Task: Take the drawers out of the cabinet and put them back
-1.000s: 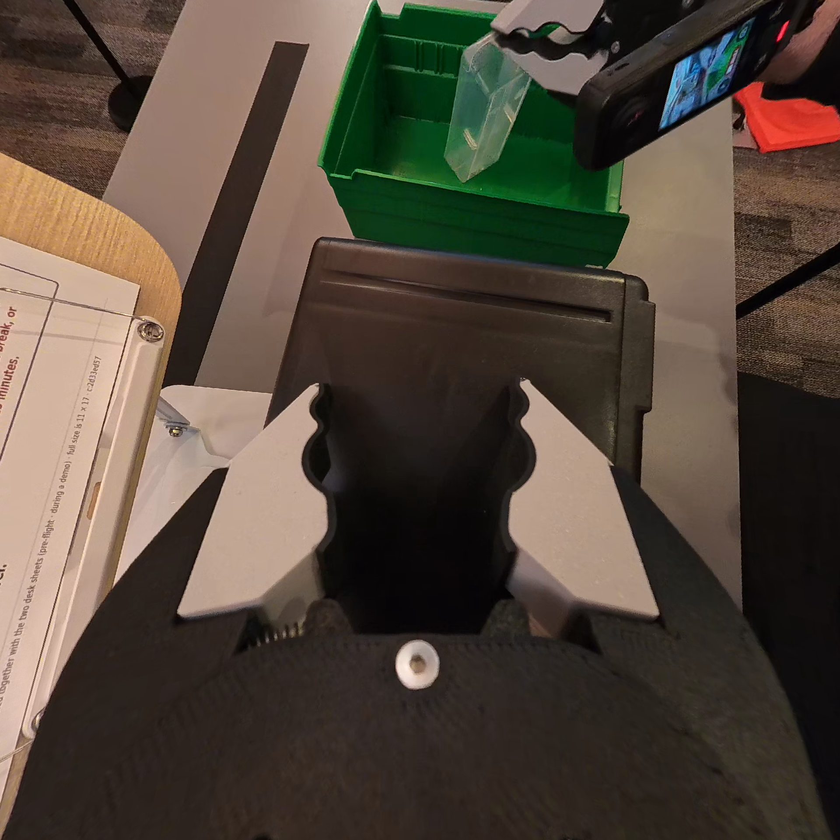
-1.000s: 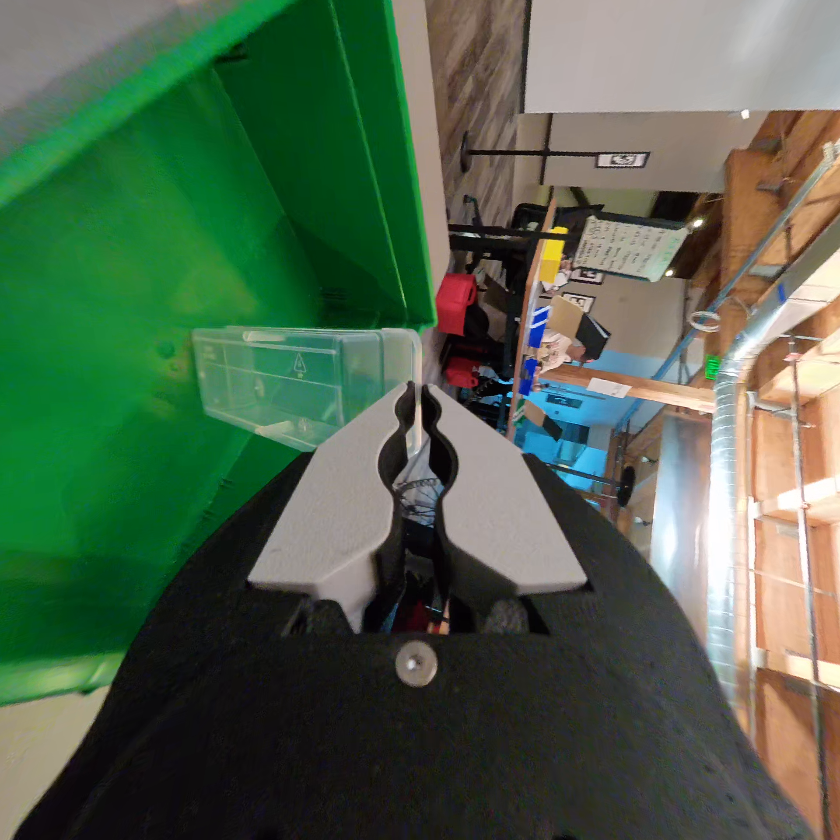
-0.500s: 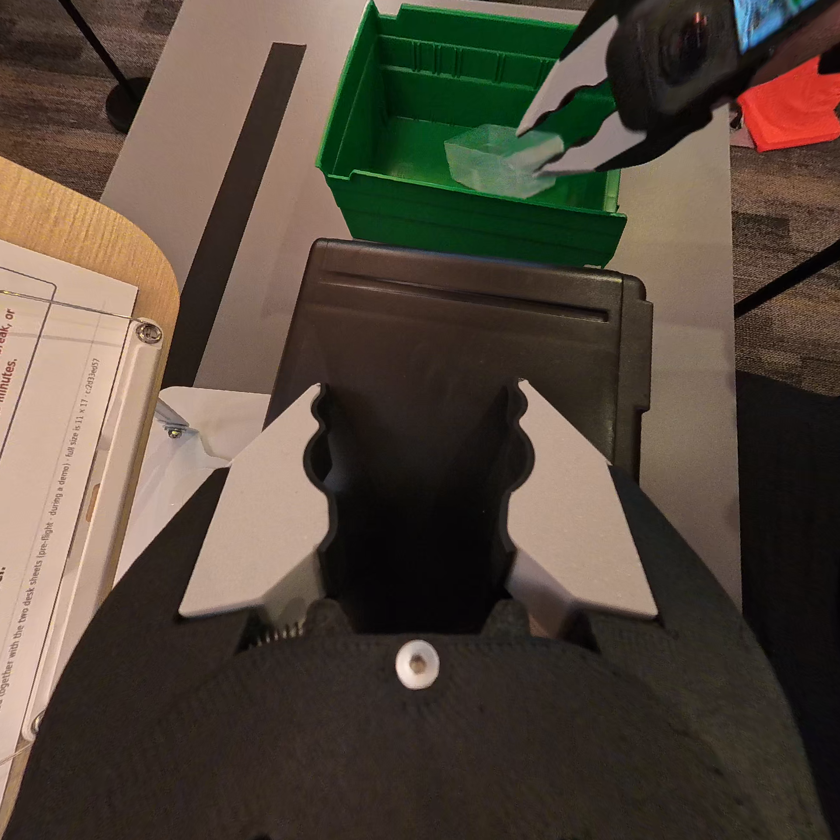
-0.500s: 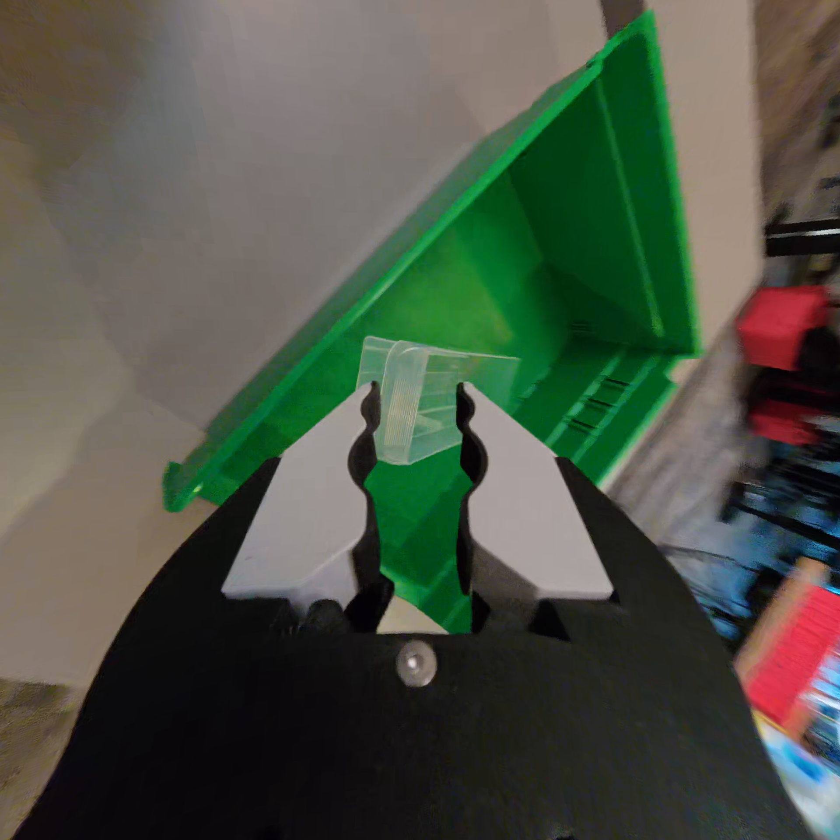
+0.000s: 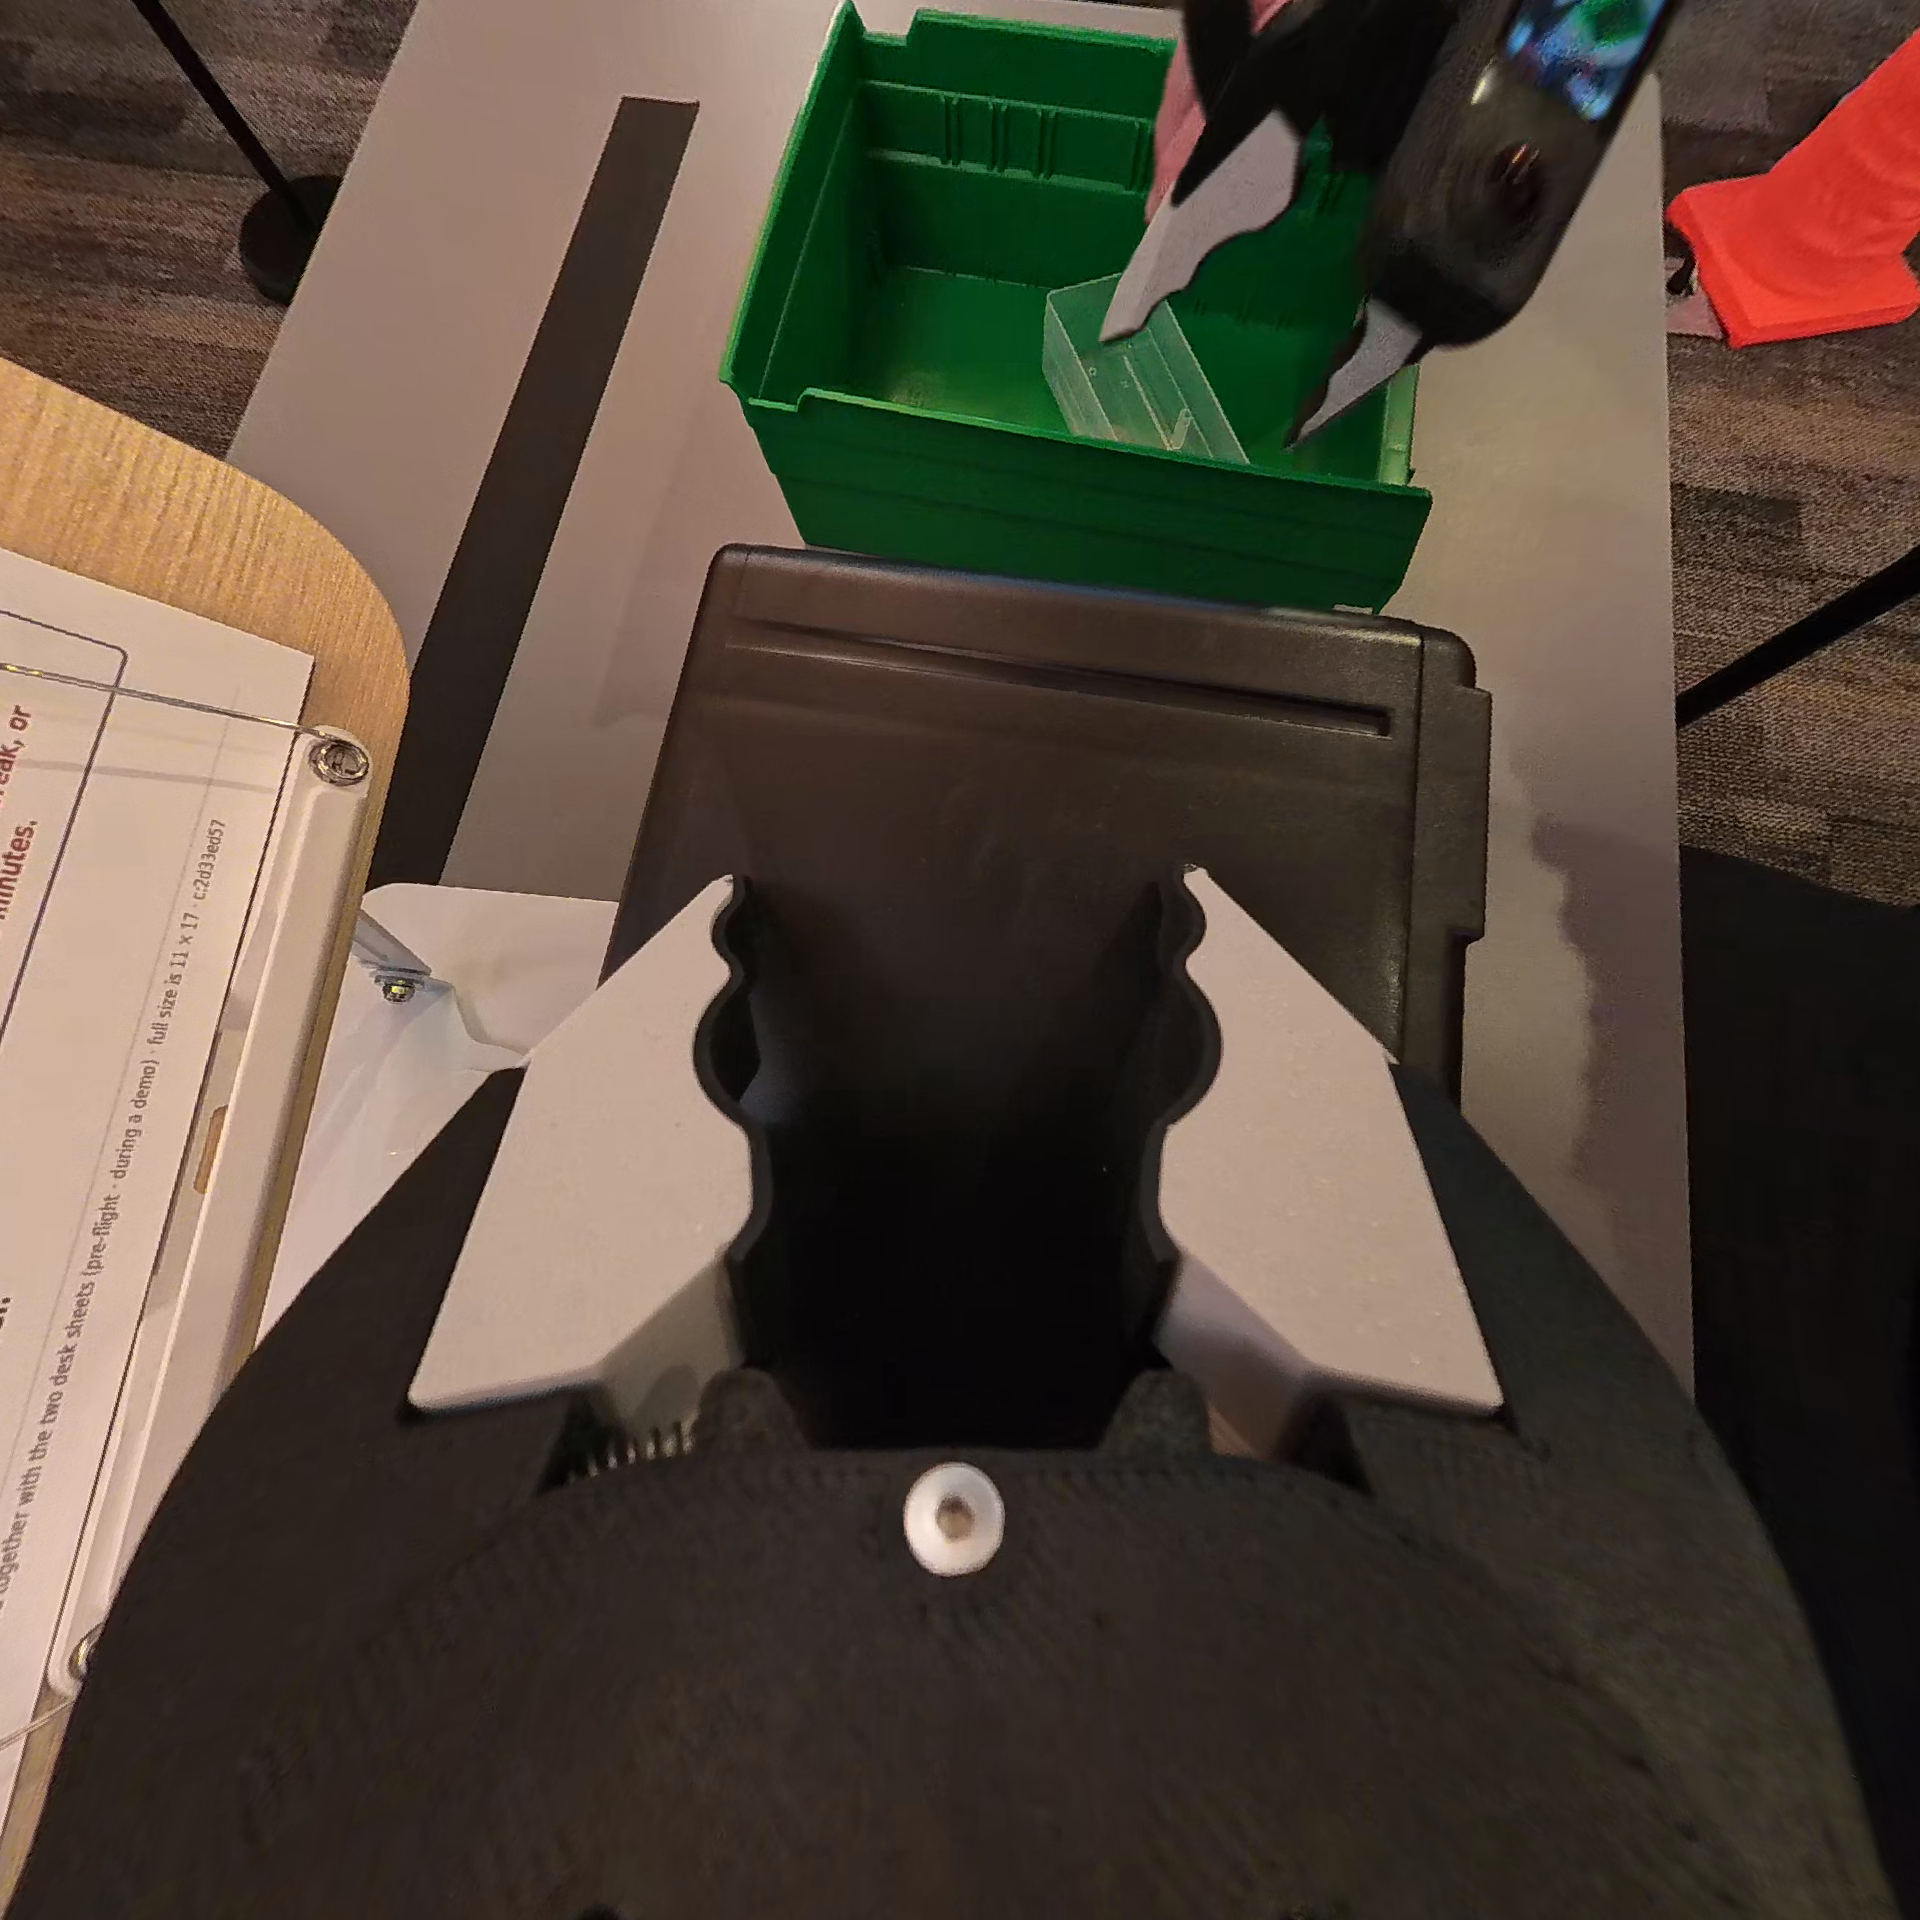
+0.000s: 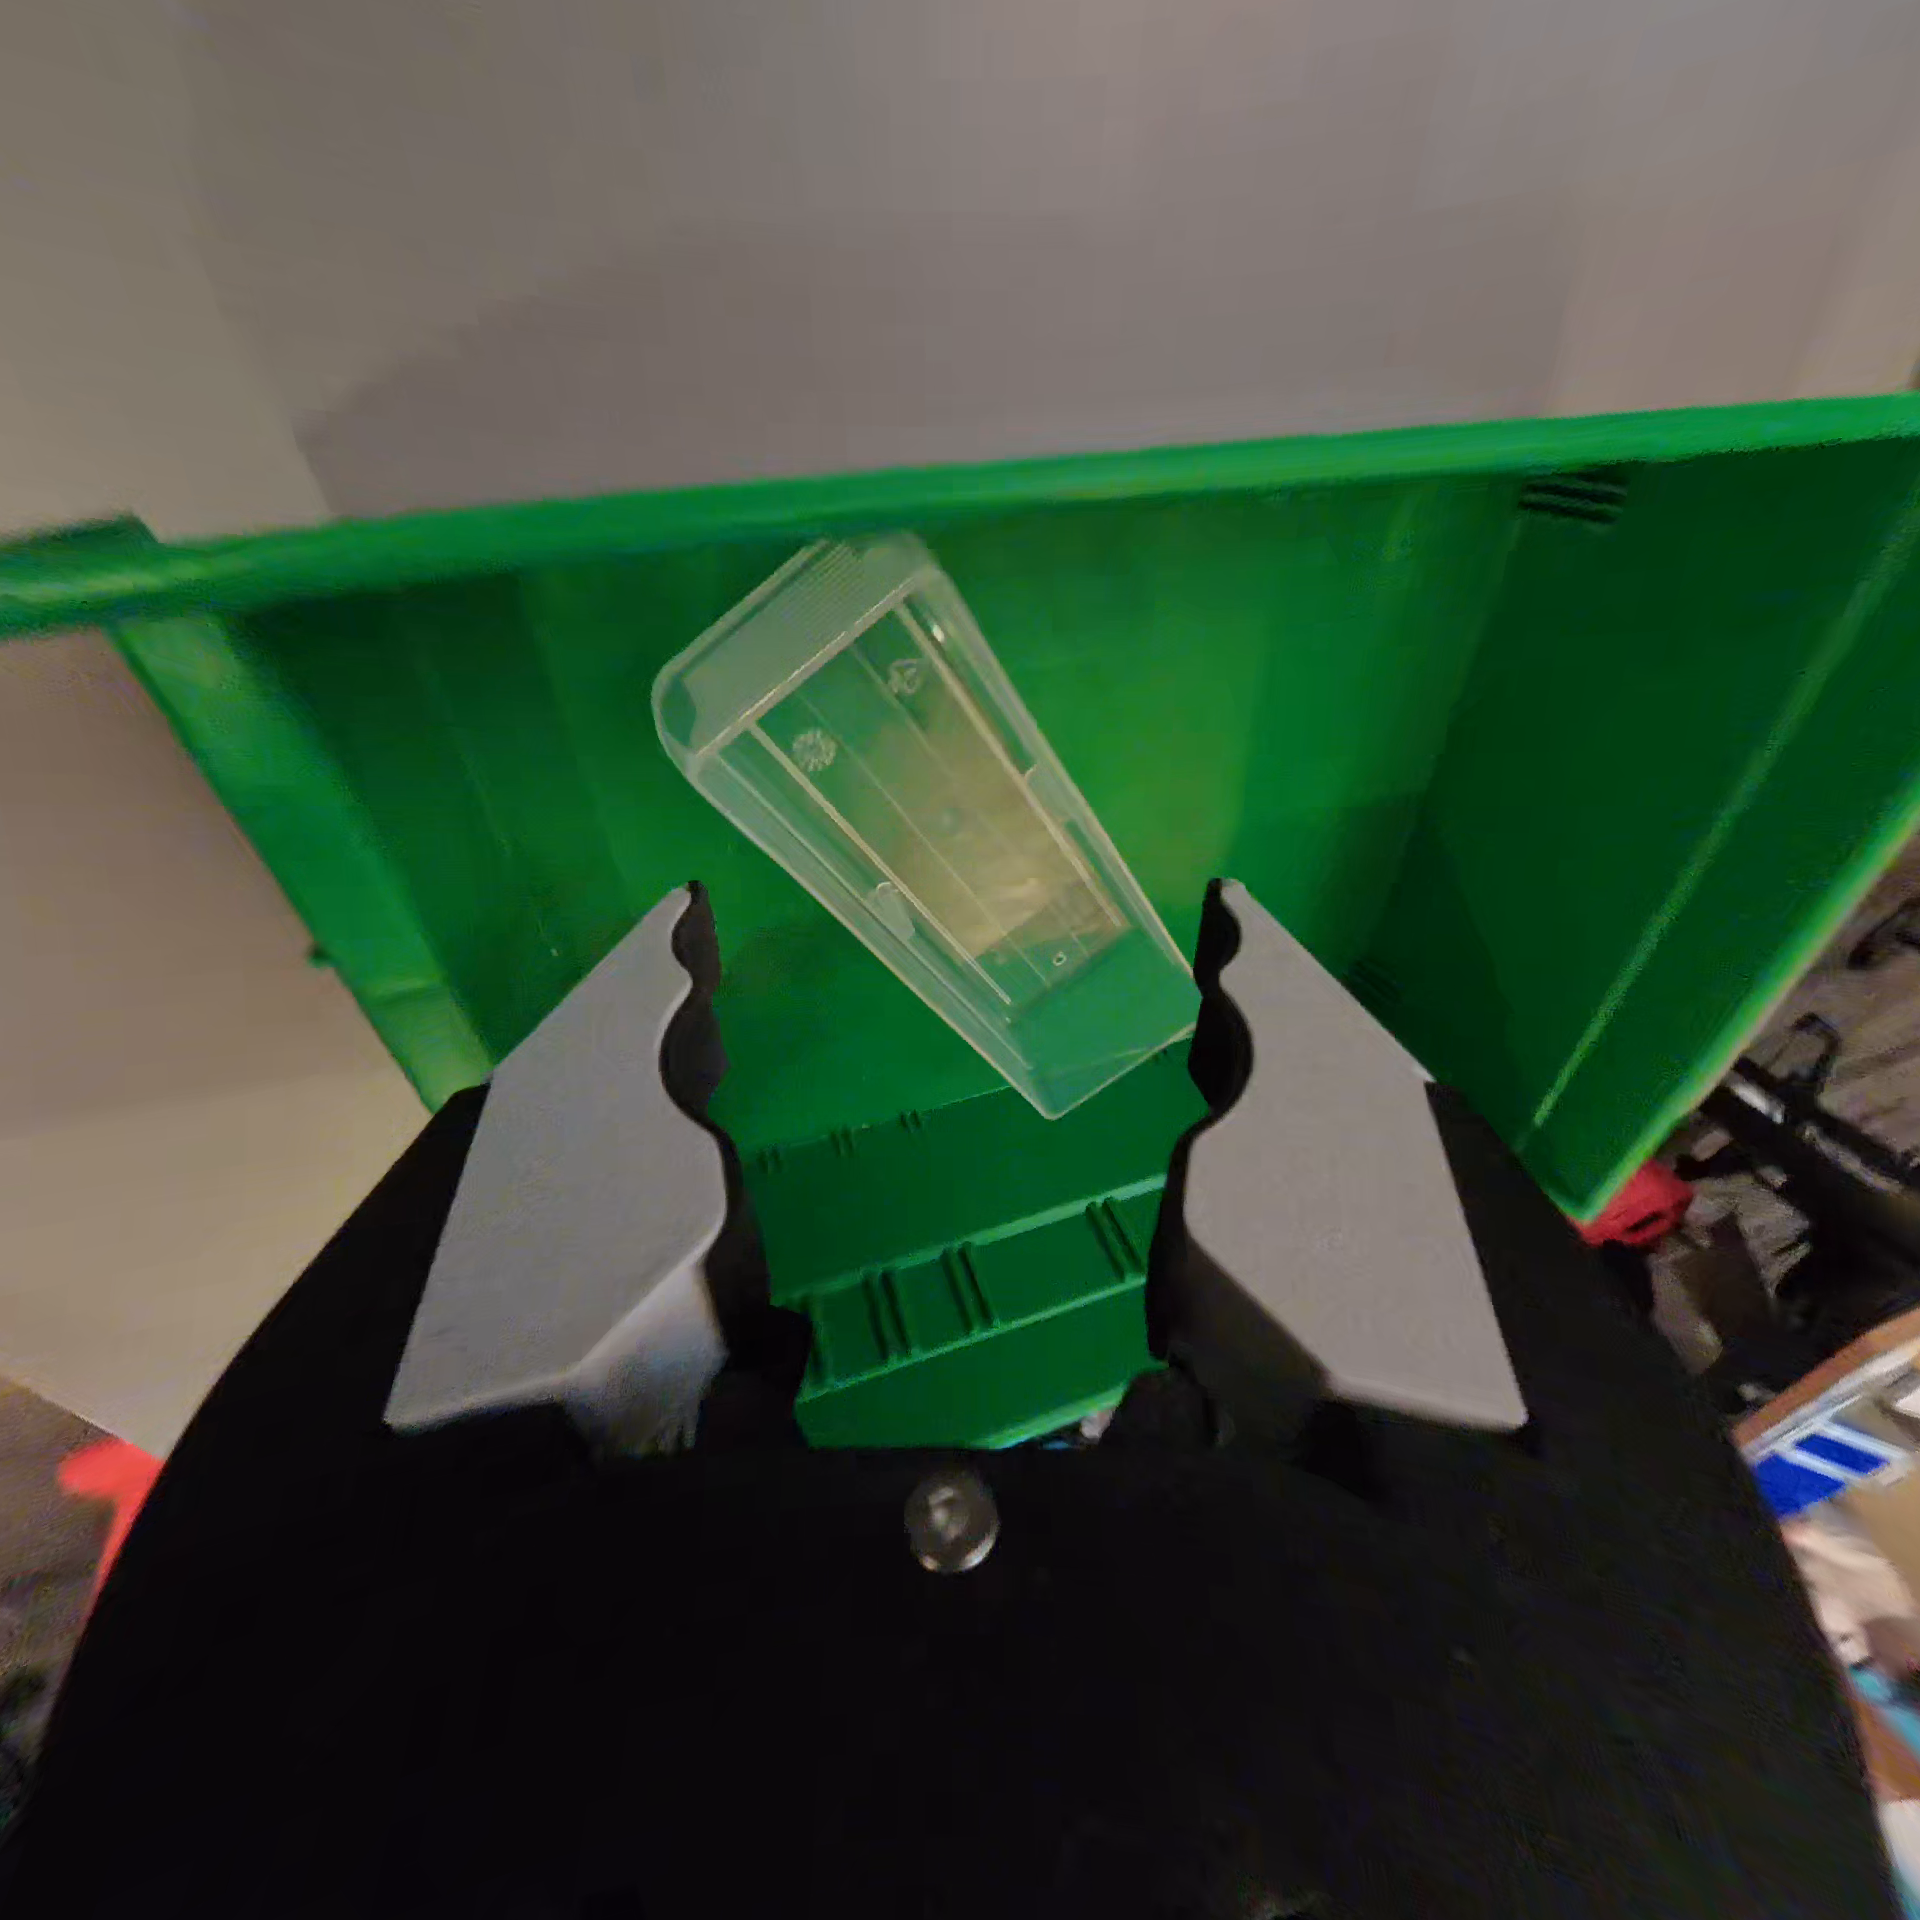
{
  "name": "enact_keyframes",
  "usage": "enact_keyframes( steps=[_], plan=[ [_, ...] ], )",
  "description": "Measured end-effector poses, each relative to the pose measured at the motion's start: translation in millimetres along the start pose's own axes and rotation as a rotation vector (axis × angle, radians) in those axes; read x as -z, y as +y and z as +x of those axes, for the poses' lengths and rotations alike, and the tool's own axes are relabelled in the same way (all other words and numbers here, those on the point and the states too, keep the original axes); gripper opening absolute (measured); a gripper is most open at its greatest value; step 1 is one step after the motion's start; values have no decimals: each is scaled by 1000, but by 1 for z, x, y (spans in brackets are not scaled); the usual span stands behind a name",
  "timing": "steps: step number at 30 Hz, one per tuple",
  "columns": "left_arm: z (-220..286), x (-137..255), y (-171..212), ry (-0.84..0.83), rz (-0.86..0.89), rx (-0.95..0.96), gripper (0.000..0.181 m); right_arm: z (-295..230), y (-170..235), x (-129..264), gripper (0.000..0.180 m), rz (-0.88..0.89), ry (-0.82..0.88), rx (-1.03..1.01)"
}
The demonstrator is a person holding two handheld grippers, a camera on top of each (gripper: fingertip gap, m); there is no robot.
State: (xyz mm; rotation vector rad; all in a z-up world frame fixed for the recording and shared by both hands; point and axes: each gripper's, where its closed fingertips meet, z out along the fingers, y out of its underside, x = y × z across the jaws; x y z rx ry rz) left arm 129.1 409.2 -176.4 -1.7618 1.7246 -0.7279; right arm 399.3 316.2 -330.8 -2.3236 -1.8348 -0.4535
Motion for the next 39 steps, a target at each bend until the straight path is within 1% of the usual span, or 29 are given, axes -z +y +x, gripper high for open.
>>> enact_keyframes(
  steps=[1, 3, 5, 6, 7, 8, 9, 10, 12, 14, 17, 19, 22, 24, 25, 27, 33, 39],
  plan=[
    [0, 0, 0, 0, 0, 0, 77, -1, 3, -8, 93, -18, -15, 43],
    [0, 0, 0, -2, 0, 0, 78, 5, 5, -21, 89, -13, -7, 104],
    [0, 0, 0, -3, 0, 0, 78, 7, 4, -29, 89, 11, -43, 111],
    [0, 0, 0, -2, 0, 1, 78, 10, 4, -30, 80, 25, -55, 101],
    [0, 0, 0, -2, 0, 1, 78, 15, 4, -31, 61, 34, -48, 96],
    [0, 0, 0, -2, 0, 0, 78, 17, 8, -33, 49, 28, -53, 101],
    [0, 0, 0, -3, 0, -1, 78, 18, 11, -35, 44, 19, -66, 101],
    [0, 0, 0, -3, 0, -2, 77, 20, 12, -38, 43, 22, -74, 94],
    [0, 0, 0, -3, 0, -3, 77, 21, 13, -42, 56, 33, -98, 77],
    [0, 0, 0, -5, 2, -8, 77, 26, 12, -40, 63, 41, -100, 77],
    [1, 0, 0, -1, 1, -7, 76, 40, 4, -31, 90, 103, -81, 67],
    [1, 0, 0, 2, 1, -6, 76, 44, 4, -36, 97, 81, -78, 111],
    [1, 0, 0, 2, 1, -7, 76, 46, 2, -53, 94, 49, -88, 167],
    [1, 0, 0, -1, 2, -9, 76, 51, 0, -61, 76, 45, -94, 168],
    [1, 0, 0, -2, 2, -10, 76, 53, 1, -64, 70, 42, -102, 161],
    [1, 0, 0, -2, 3, -11, 76, 59, 0, -65, 66, 58, -126, 121],
    [1, 0, 0, 2, 2, -10, 75, 87, 14, -76, 65, 30, -95, 51],
    [1, 0, 0, 4, 2, -9, 75, 102, 12, -83, 66, 28, -99, -131]
  ],
)
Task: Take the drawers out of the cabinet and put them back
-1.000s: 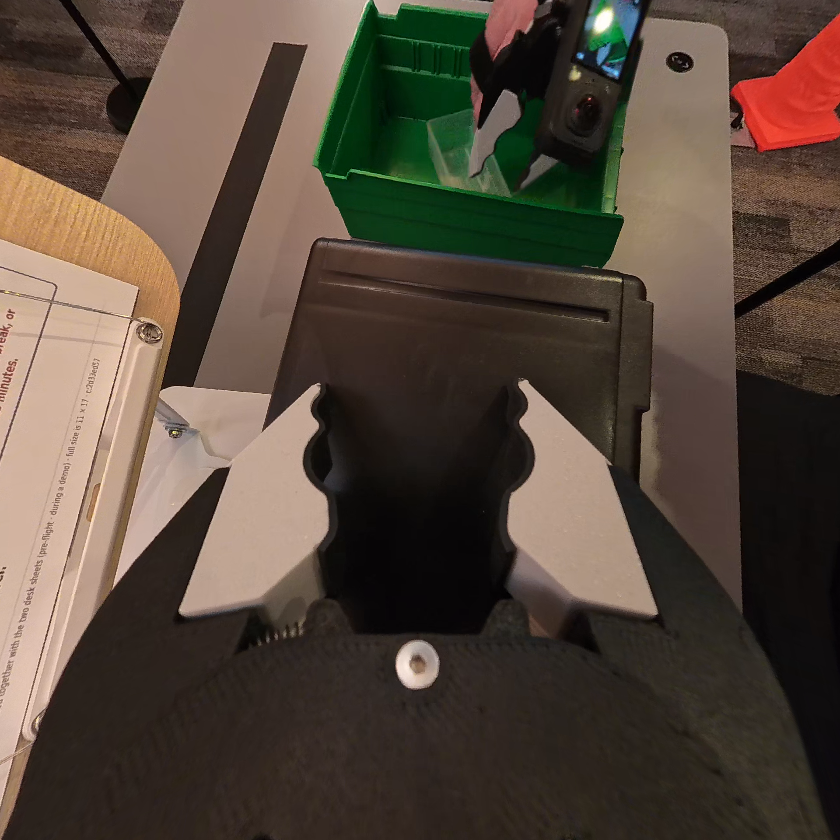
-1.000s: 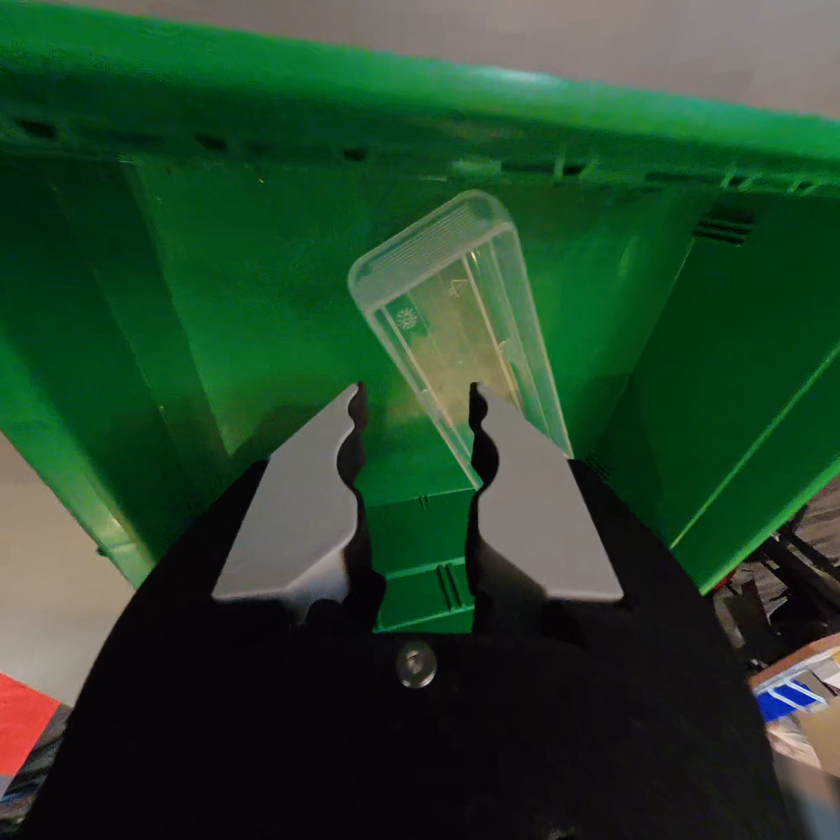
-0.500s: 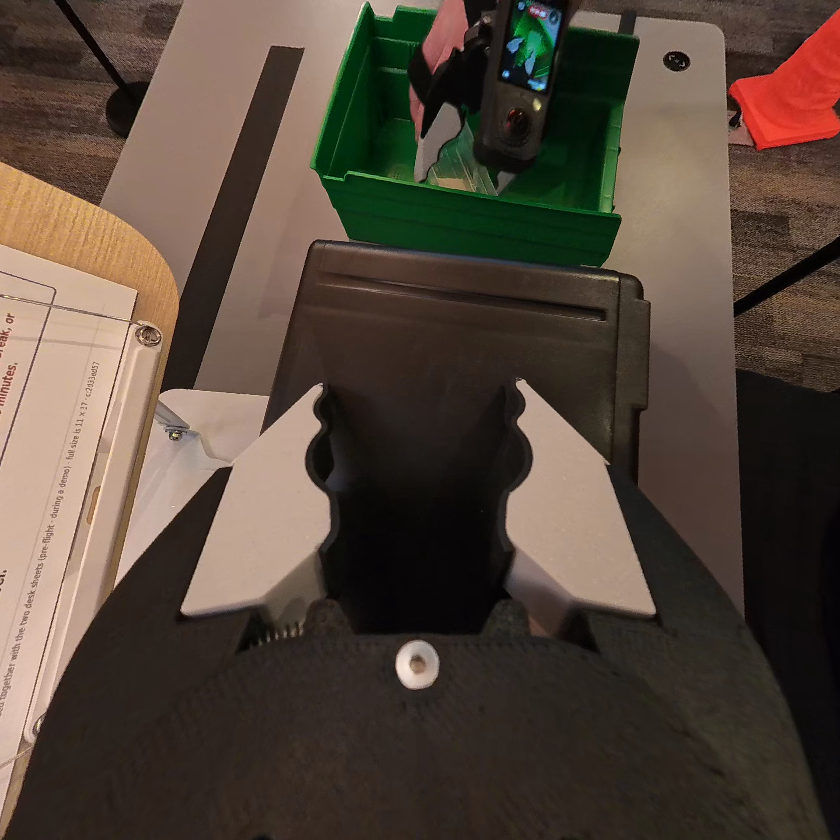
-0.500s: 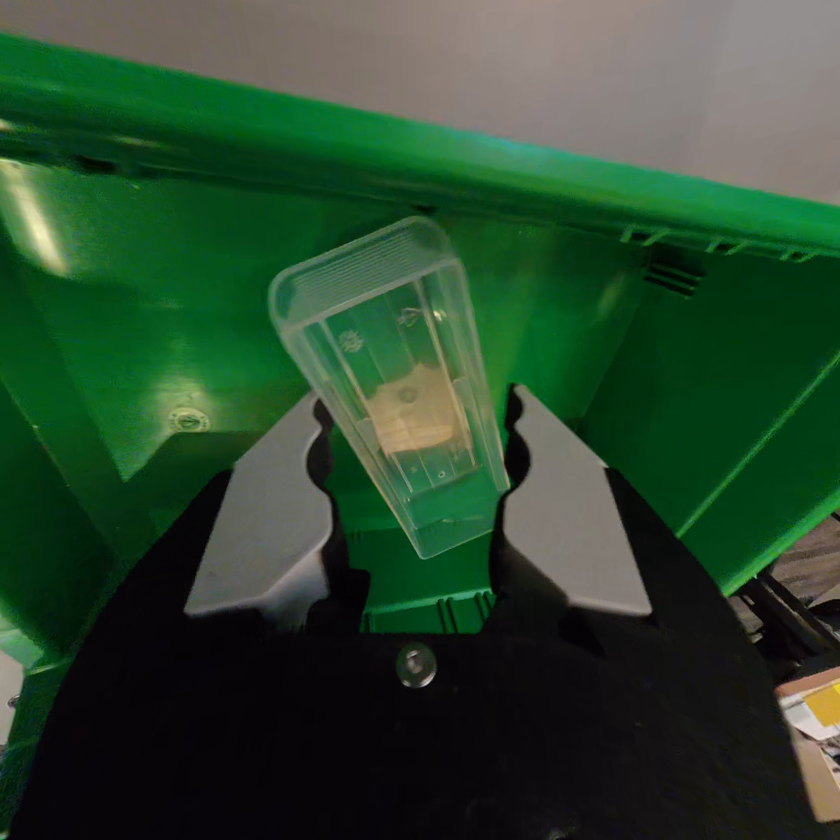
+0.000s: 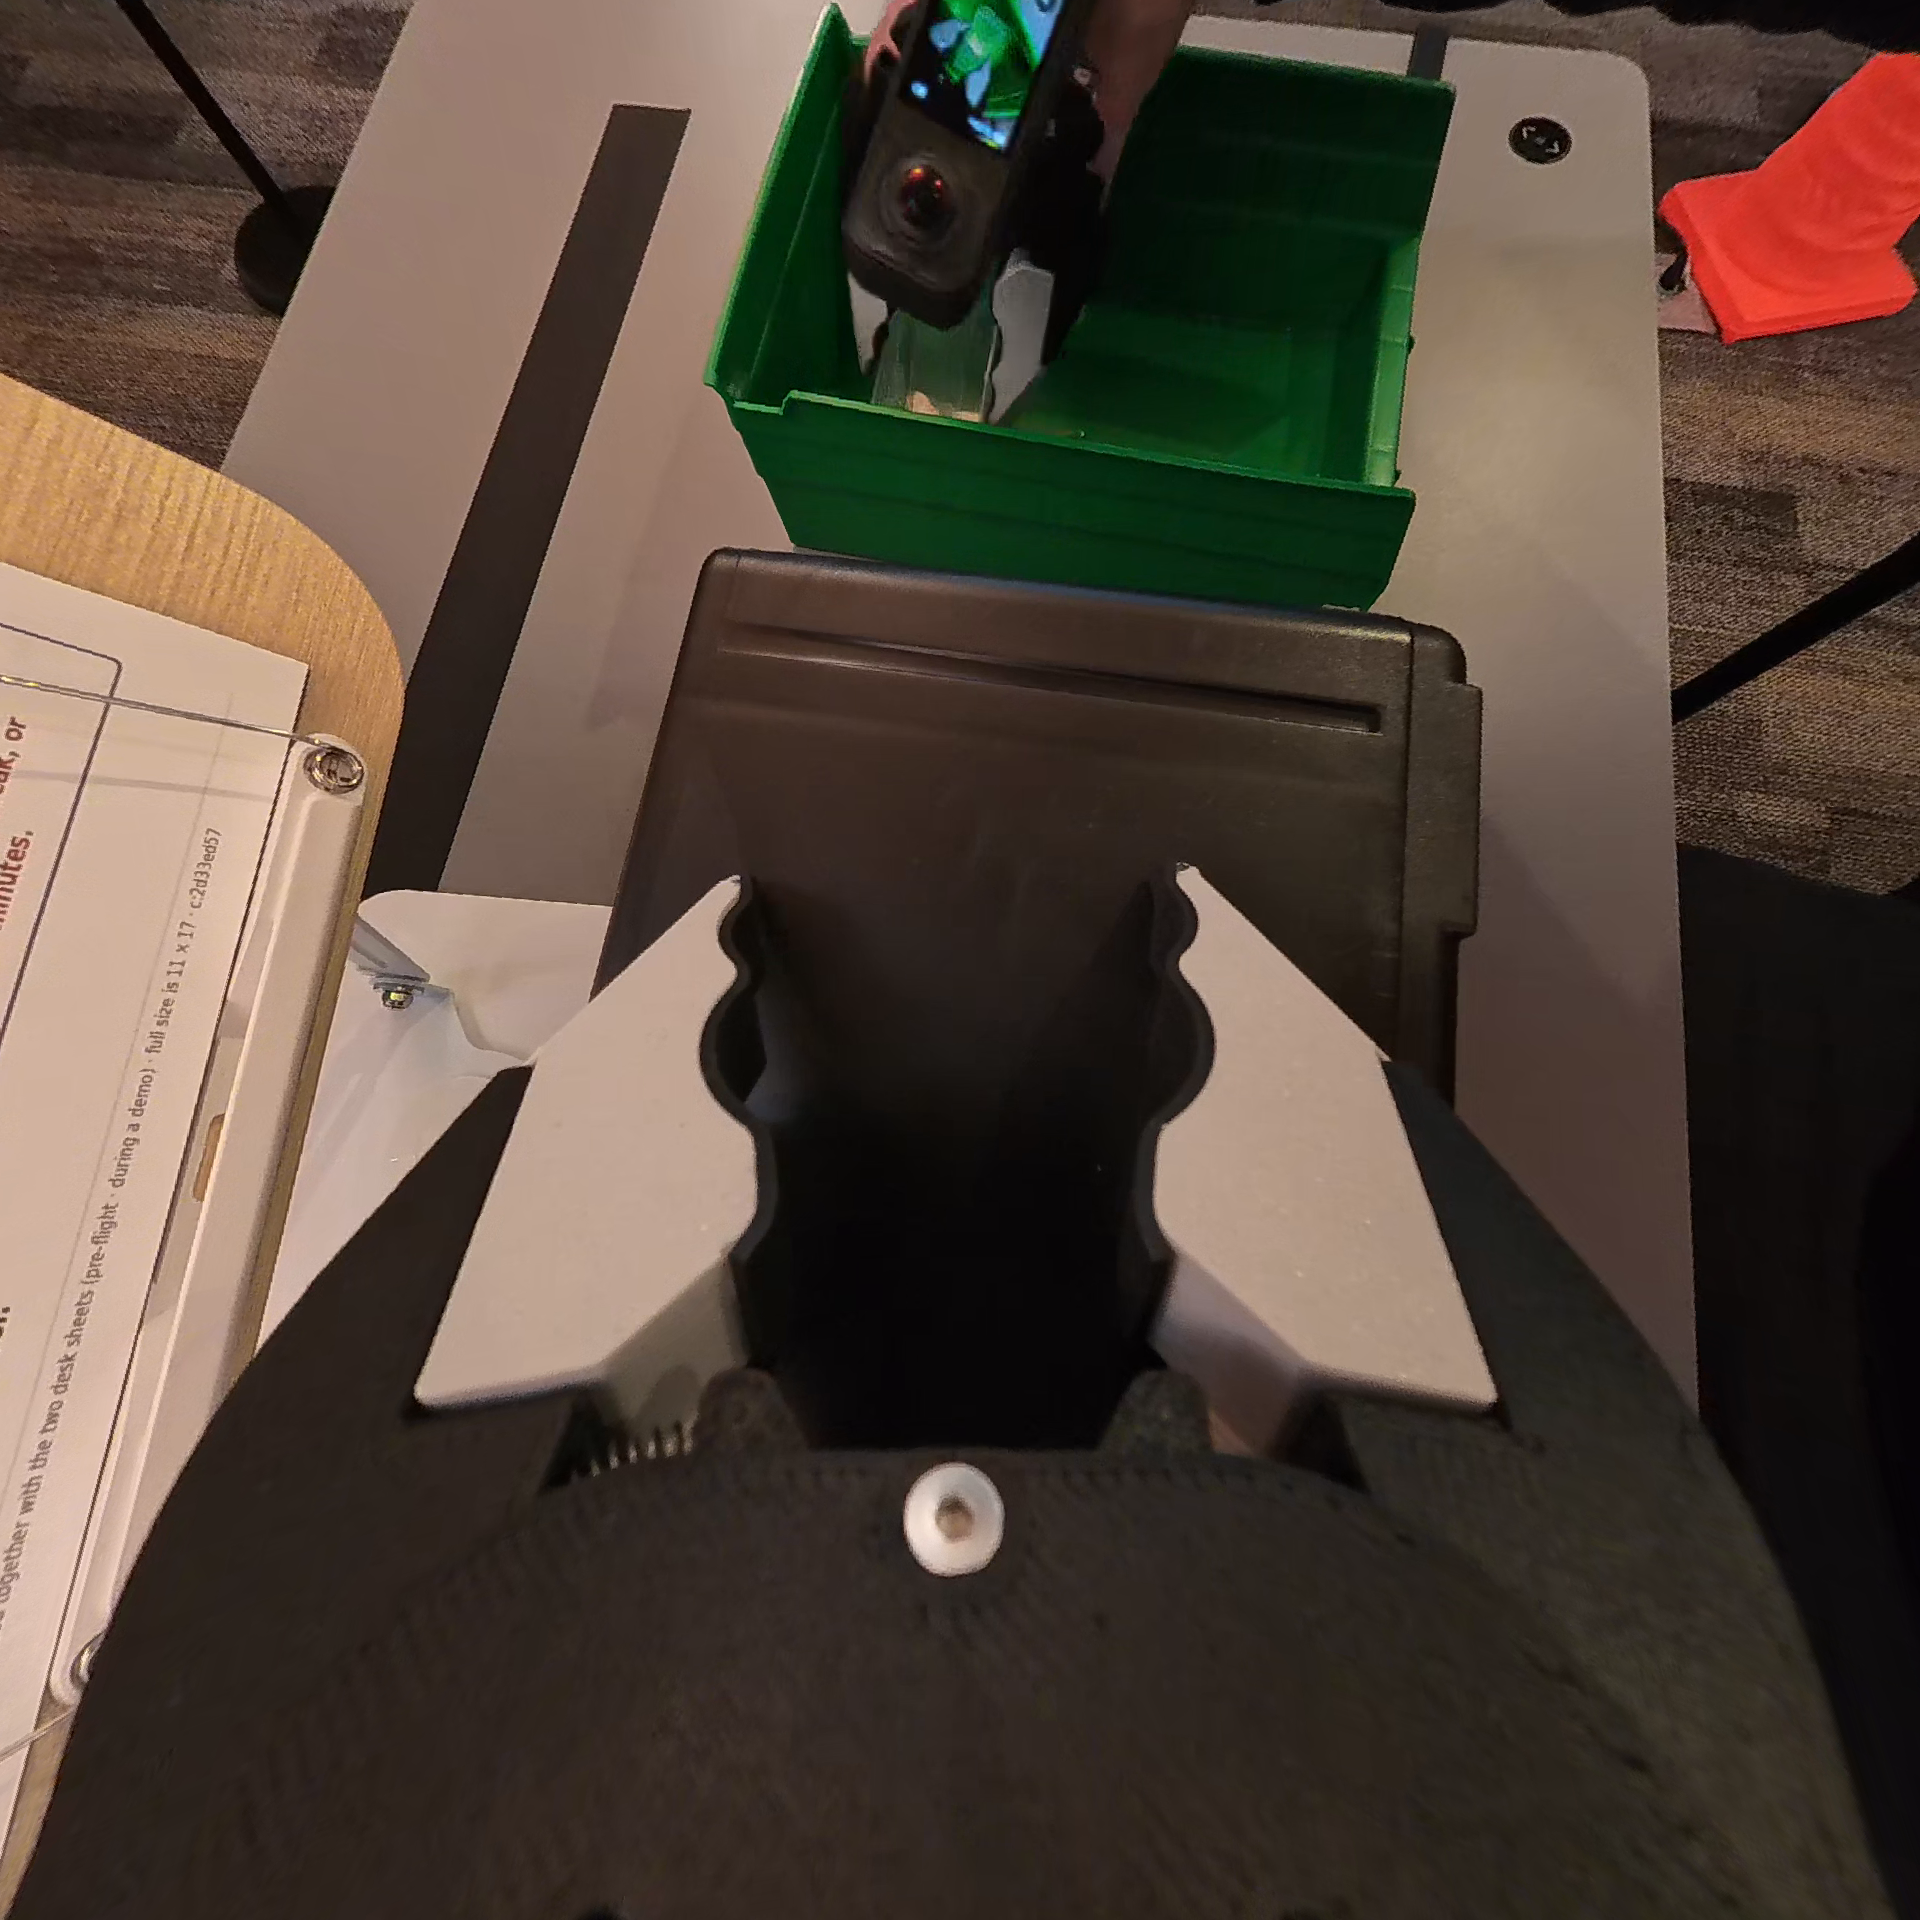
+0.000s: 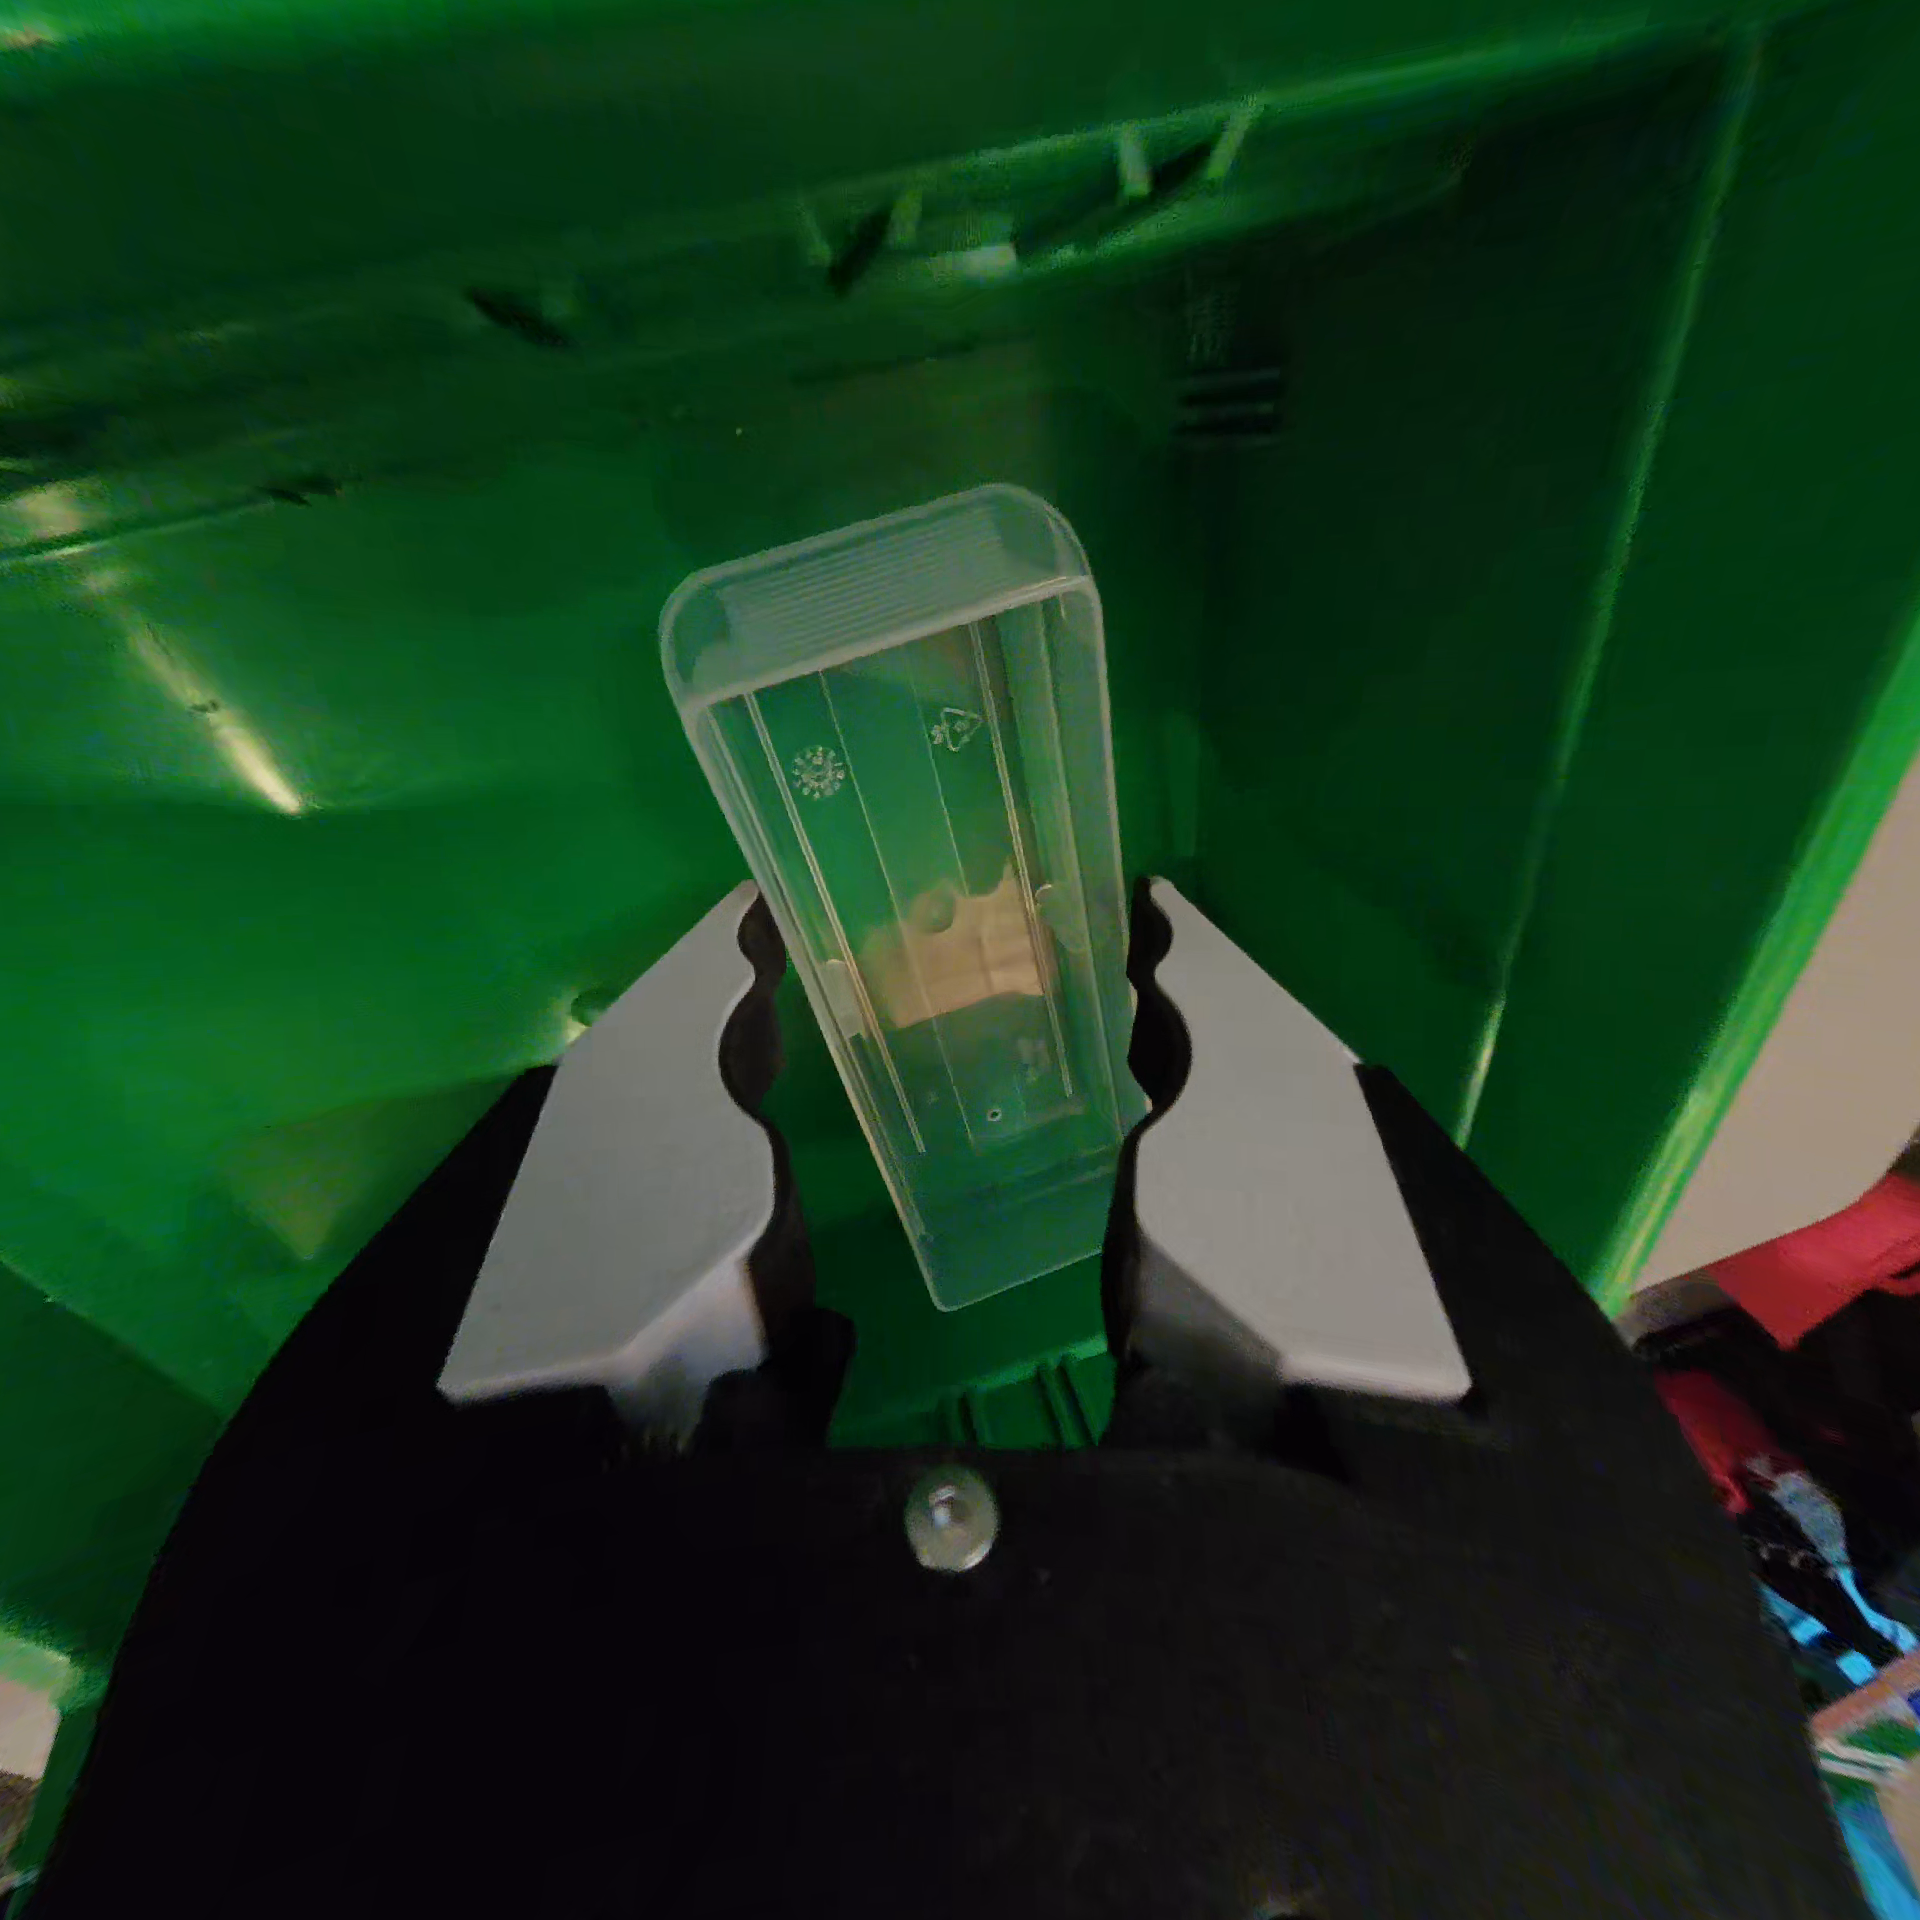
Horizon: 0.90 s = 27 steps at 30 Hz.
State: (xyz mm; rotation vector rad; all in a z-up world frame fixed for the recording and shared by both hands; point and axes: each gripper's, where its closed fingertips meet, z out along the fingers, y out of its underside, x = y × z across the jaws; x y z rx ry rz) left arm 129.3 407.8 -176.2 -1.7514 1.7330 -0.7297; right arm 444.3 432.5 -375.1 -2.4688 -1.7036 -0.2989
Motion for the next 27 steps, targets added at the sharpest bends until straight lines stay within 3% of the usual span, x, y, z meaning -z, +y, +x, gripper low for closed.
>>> enact_keyframes(
  steps=[4, 6, 9, 15, 18, 20, 24, 27],
  plan=[
    [0, 0, 0, -1, 0, 0, 75, 2, 1, 0, 71, 2, -11, -46],
    [0, 0, 0, -1, 0, 0, 75, 7, 8, 2, 98, -38, 35, -46],
    [0, 0, 0, 1, 0, 3, 75, 14, 5, 32, 100, 6, 118, -79],
    [0, 0, 0, 3, 0, 4, 75, 12, -24, 177, 61, 130, 558, -116],
    [0, 0, 0, 3, 0, 4, 75, -42, -77, 246, 60, 289, 717, -42],
    [0, 0, 0, 3, 0, 5, 75, -92, -127, 272, 56, 413, 770, 55],
    [0, 0, 0, 3, 0, 7, 75, -175, -222, 277, 46, 559, 899, 265],
    [0, 0, 0, 2, 0, 7, 75, -200, -266, 263, 44, 593, 1003, 343]
  ],
)
